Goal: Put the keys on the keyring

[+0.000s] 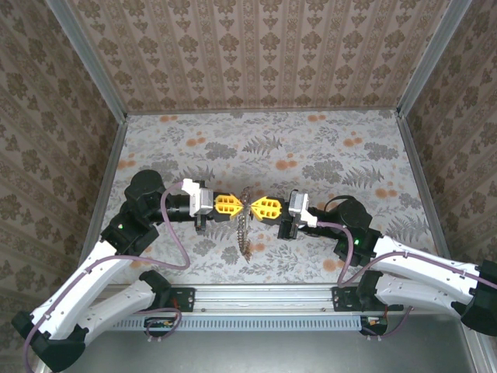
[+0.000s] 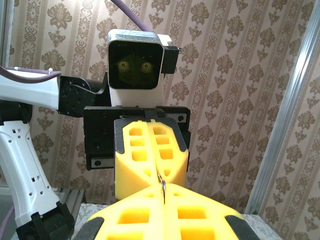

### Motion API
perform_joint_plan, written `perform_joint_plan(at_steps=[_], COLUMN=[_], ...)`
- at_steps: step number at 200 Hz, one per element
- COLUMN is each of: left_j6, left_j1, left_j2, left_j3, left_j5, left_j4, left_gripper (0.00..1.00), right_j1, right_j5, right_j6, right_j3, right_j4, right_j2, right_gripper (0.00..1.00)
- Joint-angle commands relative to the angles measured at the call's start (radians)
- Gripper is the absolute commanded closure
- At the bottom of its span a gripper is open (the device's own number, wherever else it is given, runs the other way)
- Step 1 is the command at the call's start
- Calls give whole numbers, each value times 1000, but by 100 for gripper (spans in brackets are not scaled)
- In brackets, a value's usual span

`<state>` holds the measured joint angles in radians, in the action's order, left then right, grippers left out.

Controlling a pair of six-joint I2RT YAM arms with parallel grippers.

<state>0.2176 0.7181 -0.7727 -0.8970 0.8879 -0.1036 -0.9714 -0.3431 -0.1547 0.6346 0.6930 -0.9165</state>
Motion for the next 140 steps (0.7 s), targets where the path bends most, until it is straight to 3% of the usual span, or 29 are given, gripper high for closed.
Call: perform_joint_plan(at_steps=[1, 140], left_j6=[-9, -14], left_j1=[-3, -2], left_j2=[12, 15], left_j3=[3, 0], left_j5=[26, 34], left_j4=[52, 57], left_gripper=[100, 100], right_j1=[-6, -8], right_j5=[19, 32], right_j6=[-7, -13], right_j3=[18, 25], right_j4=[29, 26], right_j2=[-6, -37], right_gripper=[100, 100])
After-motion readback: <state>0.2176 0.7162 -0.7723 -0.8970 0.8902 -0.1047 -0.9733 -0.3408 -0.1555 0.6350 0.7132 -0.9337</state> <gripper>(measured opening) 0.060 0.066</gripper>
